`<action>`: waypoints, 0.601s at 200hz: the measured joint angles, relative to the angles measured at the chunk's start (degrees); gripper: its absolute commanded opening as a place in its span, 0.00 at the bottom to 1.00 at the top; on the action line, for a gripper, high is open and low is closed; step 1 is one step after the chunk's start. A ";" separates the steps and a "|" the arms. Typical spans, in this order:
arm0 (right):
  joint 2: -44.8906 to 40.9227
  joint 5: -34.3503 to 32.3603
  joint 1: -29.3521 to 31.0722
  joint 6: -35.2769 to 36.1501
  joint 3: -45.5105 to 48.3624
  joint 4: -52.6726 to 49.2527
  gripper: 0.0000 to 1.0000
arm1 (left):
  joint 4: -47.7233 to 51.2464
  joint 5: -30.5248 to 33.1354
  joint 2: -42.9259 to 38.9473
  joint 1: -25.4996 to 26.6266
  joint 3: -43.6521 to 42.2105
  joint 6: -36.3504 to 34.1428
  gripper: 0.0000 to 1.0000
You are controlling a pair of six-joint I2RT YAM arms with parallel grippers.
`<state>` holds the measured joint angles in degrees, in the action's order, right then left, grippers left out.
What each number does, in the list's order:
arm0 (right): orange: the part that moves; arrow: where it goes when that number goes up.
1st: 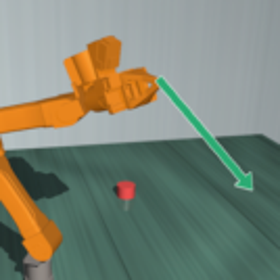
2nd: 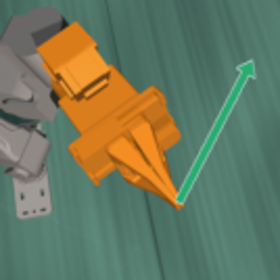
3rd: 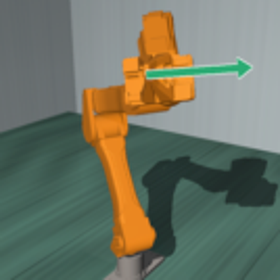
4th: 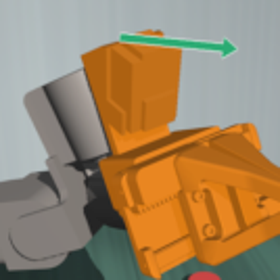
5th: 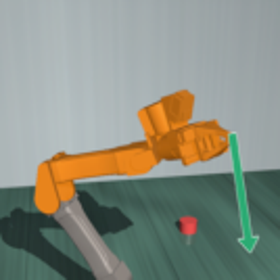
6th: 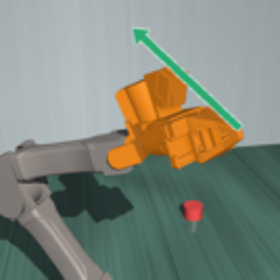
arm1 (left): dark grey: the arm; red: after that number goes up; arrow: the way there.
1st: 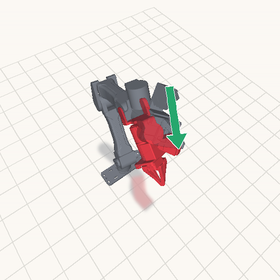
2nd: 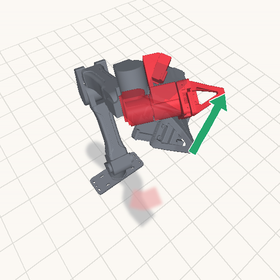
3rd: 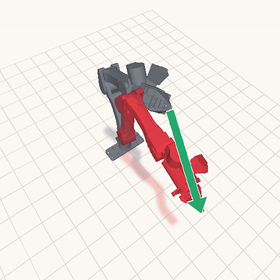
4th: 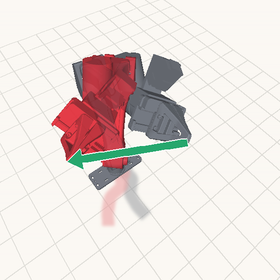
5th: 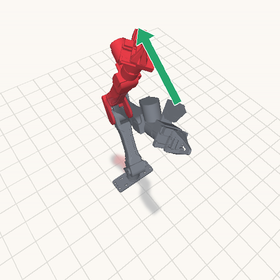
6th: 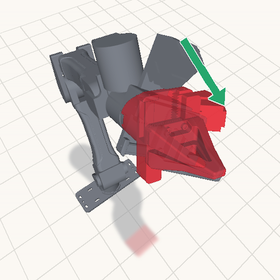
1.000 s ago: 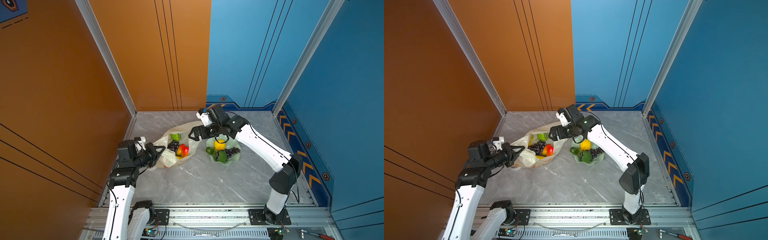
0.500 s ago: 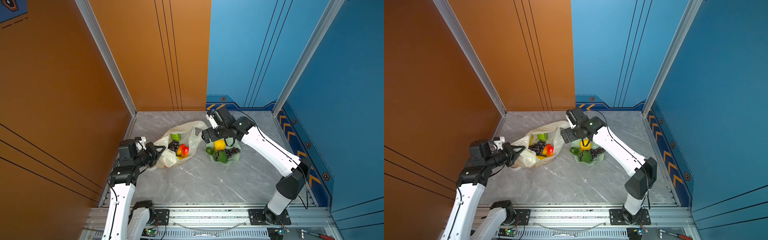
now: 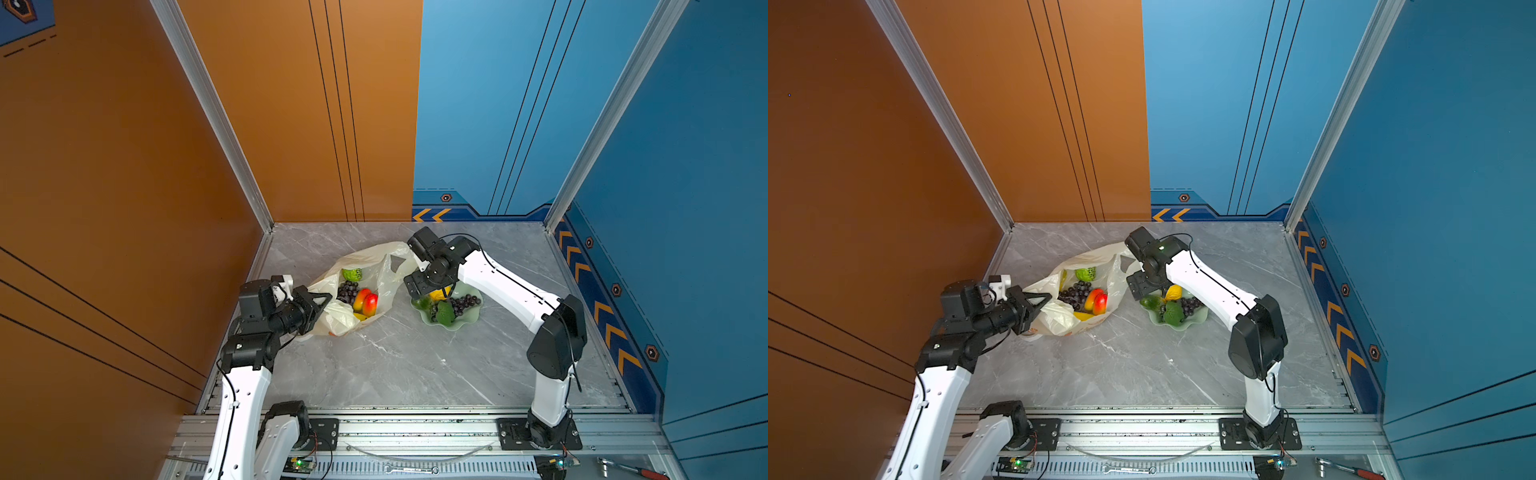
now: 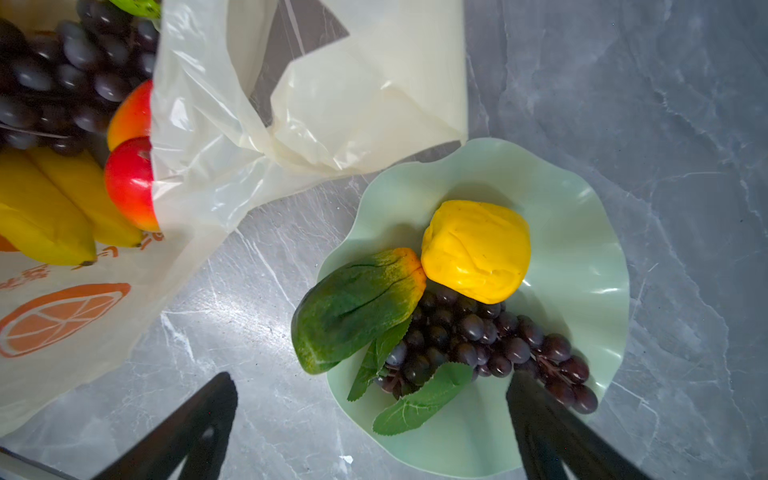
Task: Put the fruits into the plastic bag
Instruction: 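Lower the right gripper onto the papaya and close on it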
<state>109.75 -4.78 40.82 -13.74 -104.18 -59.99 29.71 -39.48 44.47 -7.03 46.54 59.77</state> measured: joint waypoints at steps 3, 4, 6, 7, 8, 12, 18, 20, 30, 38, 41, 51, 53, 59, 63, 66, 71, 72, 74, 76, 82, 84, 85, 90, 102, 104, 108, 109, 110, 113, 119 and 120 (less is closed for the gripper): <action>0.26 0.00 0.00 -0.04 -0.02 -0.09 0.99 | 0.00 0.00 -0.02 0.00 0.00 0.04 0.00; 0.37 0.00 0.00 -0.07 -0.02 -0.09 0.99 | 0.00 0.00 -0.02 0.02 0.00 0.02 0.00; 0.50 0.00 0.00 -0.07 -0.02 -0.11 0.99 | 0.00 0.00 -0.04 0.04 0.00 0.04 0.00; 0.63 0.00 0.00 -0.11 -0.02 -0.15 0.99 | 0.00 0.00 -0.04 0.04 0.00 0.04 0.00; 0.70 0.00 0.00 -0.13 -0.02 -0.15 0.98 | 0.00 0.00 -0.04 0.04 0.00 0.04 0.00; 1.05 0.00 0.00 -0.22 -0.09 -0.22 0.98 | 0.00 0.00 -0.04 0.04 0.00 0.04 0.00; 1.62 0.00 0.00 -0.33 -0.33 -0.48 0.98 | 0.00 -0.02 -0.04 0.09 0.00 0.07 0.00; 1.86 0.02 0.00 -0.42 -0.42 -0.57 0.98 | 0.00 0.00 -0.04 0.09 0.00 0.04 0.00; 2.82 0.02 0.00 -0.70 -0.79 -0.70 0.98 | 0.00 0.00 -0.09 0.09 0.00 0.04 0.00; 3.61 0.02 0.00 -0.94 -1.14 -0.85 0.97 | 0.00 0.00 -0.11 0.09 0.00 0.07 0.00; 3.93 0.04 0.00 -1.09 -1.25 -0.92 0.97 | -0.02 0.00 -0.11 0.09 0.00 0.07 0.00; 4.76 0.07 0.00 -1.38 -1.57 -1.03 0.96 | 0.00 -0.02 -0.11 0.09 0.00 0.07 0.00; 4.92 0.07 0.00 -1.40 -1.64 -1.03 0.96 | -0.02 -0.02 -0.11 0.09 -0.02 0.07 0.00; 5.42 0.09 0.00 -1.64 -1.79 -1.09 0.96 | -0.02 0.00 -0.11 0.09 -0.02 0.07 0.00; 5.70 0.15 0.00 -1.73 -1.90 -1.11 0.95 | -0.02 0.00 -0.11 0.09 -0.04 0.07 0.00; 5.97 0.15 0.00 -1.75 -1.99 -1.14 0.95 | -0.02 0.00 -0.11 0.11 -0.04 0.07 0.00; 6.34 0.20 0.00 -1.88 -2.19 -1.16 0.94 | -0.02 0.00 -0.11 0.15 -0.04 0.07 0.00; 6.40 0.20 0.00 -1.92 -2.21 -1.16 0.94 | -0.02 -0.02 -0.11 0.15 -0.04 0.07 0.00; 6.60 0.20 0.00 -1.95 -2.29 -1.14 0.94 | -0.02 -0.02 -0.11 0.15 -0.04 0.07 0.00; 6.78 0.20 0.00 -2.01 -2.36 -1.14 0.94 | -0.02 -0.02 -0.13 0.22 -0.04 0.07 0.00; 7.19 0.20 0.00 -2.19 -2.51 -1.14 0.93 | -0.02 -0.02 -0.17 0.26 -0.07 0.07 0.00; 7.28 0.20 0.00 -2.25 -2.54 -1.14 0.93 | -0.02 -0.02 -0.20 0.26 -0.07 0.07 0.00; 7.37 0.20 0.00 -2.27 -2.54 -1.14 0.92 | -0.02 -0.02 -0.20 0.26 -0.09 0.07 0.00; 7.65 0.20 0.00 -2.43 -2.58 -1.16 0.91 | -0.04 -0.02 -0.26 0.31 -0.15 0.07 0.00; 8.15 0.20 0.00 -2.64 -2.60 -1.16 0.90 | -0.07 -0.02 -0.42 0.35 -0.37 0.07 0.00; 8.20 0.20 0.00 -2.69 -2.60 -1.16 0.90 | -0.07 0.00 -0.44 0.35 -0.39 0.04 0.00; 8.24 0.20 0.00 -2.71 -2.60 -1.18 0.89 | -0.07 -0.02 -0.44 0.35 -0.44 0.07 0.00; 8.24 0.20 0.00 -2.75 -2.60 -1.18 0.89 | -0.07 -0.02 -0.44 0.35 -0.44 0.07 0.00; 8.26 0.20 0.00 -2.80 -2.60 -1.18 0.89 | -0.07 -0.02 -0.44 0.35 -0.46 0.07 0.00; 8.37 0.20 0.00 -2.80 -2.60 -1.20 0.88 | -0.07 -0.02 -0.46 0.35 -0.46 0.04 0.00; 8.52 0.17 0.00 -2.82 -2.82 -1.44 0.88 | -0.07 -0.02 -0.48 0.35 -0.48 0.07 0.00; 8.59 0.20 0.00 -2.82 -2.89 -1.51 0.88 | -0.07 -0.02 -0.48 0.35 -0.48 0.04 0.00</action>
<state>118.34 -4.58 40.82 -16.56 -107.07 -61.49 29.65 -39.51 43.99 -6.68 46.06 59.81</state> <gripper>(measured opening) 0.889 0.045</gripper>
